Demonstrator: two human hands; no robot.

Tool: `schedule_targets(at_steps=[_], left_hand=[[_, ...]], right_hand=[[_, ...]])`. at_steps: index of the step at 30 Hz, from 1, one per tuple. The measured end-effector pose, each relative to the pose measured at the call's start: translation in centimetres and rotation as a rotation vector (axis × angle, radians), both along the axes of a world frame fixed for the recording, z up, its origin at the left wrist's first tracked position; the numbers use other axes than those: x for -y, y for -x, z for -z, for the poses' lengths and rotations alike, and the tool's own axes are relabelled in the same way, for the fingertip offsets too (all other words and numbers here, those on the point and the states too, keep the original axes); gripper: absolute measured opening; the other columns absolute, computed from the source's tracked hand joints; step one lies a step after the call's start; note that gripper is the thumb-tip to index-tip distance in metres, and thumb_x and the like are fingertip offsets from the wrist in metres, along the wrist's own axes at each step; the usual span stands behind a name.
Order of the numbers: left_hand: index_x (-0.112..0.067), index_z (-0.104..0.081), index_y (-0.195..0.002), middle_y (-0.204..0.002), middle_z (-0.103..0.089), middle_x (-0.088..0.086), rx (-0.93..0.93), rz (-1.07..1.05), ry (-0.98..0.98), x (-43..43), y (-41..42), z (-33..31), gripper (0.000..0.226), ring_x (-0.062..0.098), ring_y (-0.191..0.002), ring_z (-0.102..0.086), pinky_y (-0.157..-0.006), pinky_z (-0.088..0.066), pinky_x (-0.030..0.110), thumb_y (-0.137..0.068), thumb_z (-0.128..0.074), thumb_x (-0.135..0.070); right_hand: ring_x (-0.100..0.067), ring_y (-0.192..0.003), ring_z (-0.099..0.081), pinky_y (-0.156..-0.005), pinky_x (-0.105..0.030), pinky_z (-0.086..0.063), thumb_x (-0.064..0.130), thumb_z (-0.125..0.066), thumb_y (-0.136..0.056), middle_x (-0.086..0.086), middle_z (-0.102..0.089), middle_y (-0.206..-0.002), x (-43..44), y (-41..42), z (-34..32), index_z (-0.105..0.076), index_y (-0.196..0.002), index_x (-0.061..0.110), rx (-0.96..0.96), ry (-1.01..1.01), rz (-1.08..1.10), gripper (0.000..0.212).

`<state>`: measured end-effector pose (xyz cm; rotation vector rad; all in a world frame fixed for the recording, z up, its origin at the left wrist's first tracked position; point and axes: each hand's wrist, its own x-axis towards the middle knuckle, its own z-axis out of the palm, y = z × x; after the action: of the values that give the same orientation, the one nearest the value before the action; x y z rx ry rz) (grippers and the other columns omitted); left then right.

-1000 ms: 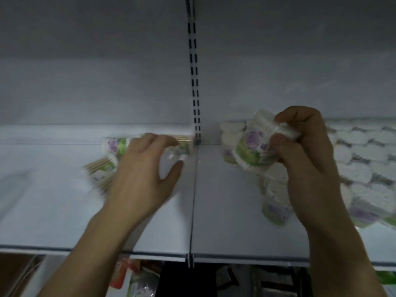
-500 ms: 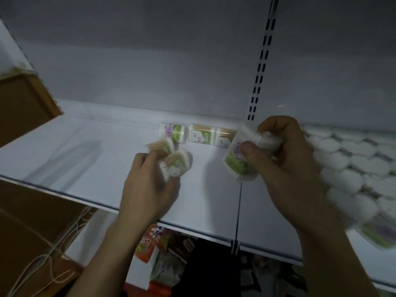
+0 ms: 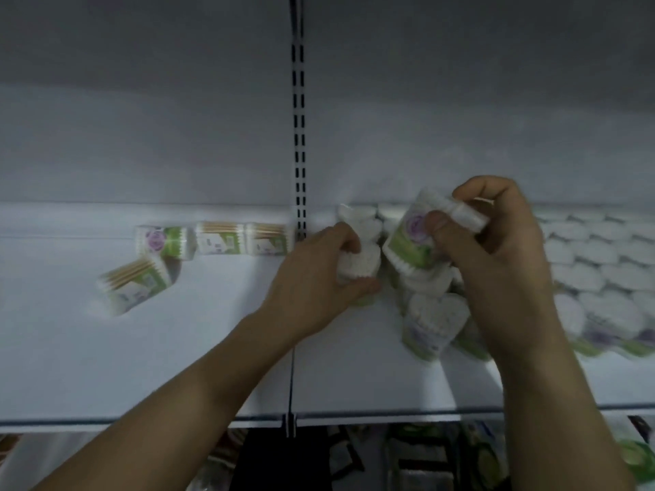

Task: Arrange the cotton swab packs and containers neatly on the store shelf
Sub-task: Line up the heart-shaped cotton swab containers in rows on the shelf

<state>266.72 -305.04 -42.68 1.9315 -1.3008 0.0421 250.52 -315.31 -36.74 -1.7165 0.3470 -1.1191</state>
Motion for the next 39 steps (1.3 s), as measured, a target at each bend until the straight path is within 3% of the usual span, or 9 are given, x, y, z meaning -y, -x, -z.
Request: schedule_targets(at_steps=[4, 7, 11, 13, 17, 23, 30, 34, 39], left_hand=[[-0.022, -0.061, -0.101, -0.102, -0.055, -0.005, -0.022, 0.019, 0.050, 1.3, -1.1, 1.2, 0.044, -0.005, -0.081, -0.048, -0.065, -0.033, 0.011, -0.072, -0.090, -0.038], [-0.021, -0.061, -0.099, -0.103, -0.054, -0.001, -0.035, 0.006, 0.096, 1.8, -1.0, 1.6, 0.045, -0.003, -0.083, -0.049, -0.070, -0.036, 0.004, -0.070, -0.093, -0.032], [-0.021, -0.063, -0.100, -0.102, -0.055, -0.002, -0.066, 0.006, 0.126, 2.3, -1.3, 2.1, 0.046, 0.000, -0.084, -0.051, -0.070, -0.037, 0.005, -0.067, -0.095, -0.029], [-0.022, -0.065, -0.103, -0.106, -0.055, -0.002, -0.107, 0.021, 0.130, 2.4, -1.6, 2.3, 0.048, 0.007, -0.086, -0.054, -0.066, -0.037, 0.007, -0.067, -0.095, -0.029], [-0.031, -0.060, -0.116, -0.116, -0.055, -0.004, -0.151, 0.061, 0.135, 1.2, -2.1, 2.3, 0.062, 0.010, -0.093, -0.059, -0.069, -0.042, 0.008, -0.066, -0.096, -0.032], [-0.028, -0.067, -0.115, -0.115, -0.059, -0.004, -0.086, 0.083, 0.175, -0.5, -2.9, 2.3, 0.037, 0.007, -0.093, -0.063, -0.069, -0.054, 0.021, -0.085, -0.083, -0.016], [-0.018, -0.069, -0.117, -0.118, -0.056, -0.003, -0.016, 0.142, 0.150, -0.2, -2.7, 2.9, 0.031, 0.006, -0.096, -0.063, -0.073, -0.049, 0.011, -0.095, -0.064, 0.003], [-0.018, -0.067, -0.119, -0.120, -0.057, -0.002, -0.033, 0.158, 0.156, -0.2, -2.7, 3.0, 0.037, 0.008, -0.098, -0.065, -0.077, -0.055, 0.023, -0.094, -0.058, 0.008], [-0.020, -0.067, -0.120, -0.122, -0.056, -0.003, -0.058, 0.159, 0.141, -0.3, -2.5, 2.9, 0.040, 0.008, -0.099, -0.067, -0.077, -0.057, 0.028, -0.093, -0.059, 0.008]], right_hand=[[-0.043, -0.092, -0.059, -0.065, -0.033, -0.053, 0.029, -0.071, -0.085, -0.024, -0.057, -0.109, 0.2, 0.3, 0.7, -0.054, -0.100, 0.028, 0.003, -0.040, -0.044, 0.023], [-0.031, -0.078, -0.056, -0.064, -0.030, -0.050, 0.028, -0.075, -0.084, -0.012, -0.058, -0.105, 0.8, 0.3, 0.5, -0.054, -0.101, 0.028, -0.031, -0.002, 0.006, 0.027], [-0.027, -0.086, -0.063, -0.066, -0.045, -0.057, 0.018, -0.083, -0.081, 0.000, -0.061, -0.102, 1.8, 0.3, -0.4, -0.053, -0.098, 0.024, -0.138, 0.105, 0.033, 0.034], [-0.024, -0.091, -0.065, -0.068, -0.046, -0.058, 0.018, -0.085, -0.080, 0.009, -0.062, -0.100, 2.1, 0.3, -0.8, -0.054, -0.096, 0.025, -0.206, 0.145, 0.001, 0.036], [-0.012, -0.096, -0.063, -0.074, -0.030, -0.053, 0.030, -0.087, -0.075, 0.016, -0.064, -0.099, 2.1, 0.4, -0.9, -0.056, -0.097, 0.029, -0.410, 0.350, -0.076, 0.038], [-0.002, -0.094, -0.056, -0.079, -0.027, -0.047, 0.046, -0.084, -0.069, 0.019, -0.063, -0.100, 1.0, -0.3, -0.6, -0.056, -0.095, 0.036, -0.705, 0.619, -0.139, 0.039], [-0.014, -0.083, -0.050, -0.067, -0.031, -0.037, 0.050, -0.085, -0.066, 0.014, -0.047, -0.093, 1.1, -1.0, 0.6, -0.055, -0.096, 0.030, -0.868, 0.941, -0.061, 0.047], [-0.013, -0.087, -0.040, -0.073, -0.032, -0.029, 0.054, -0.081, -0.068, 0.015, -0.042, -0.093, 0.9, -1.4, 1.1, -0.058, -0.098, 0.029, -0.910, 1.064, 0.009, 0.045], [-0.022, -0.091, -0.054, -0.073, -0.033, -0.028, 0.050, -0.081, -0.068, 0.008, -0.054, -0.098, 0.5, -1.8, 1.7, -0.058, -0.098, 0.027, -0.925, 1.078, 0.099, 0.044]])
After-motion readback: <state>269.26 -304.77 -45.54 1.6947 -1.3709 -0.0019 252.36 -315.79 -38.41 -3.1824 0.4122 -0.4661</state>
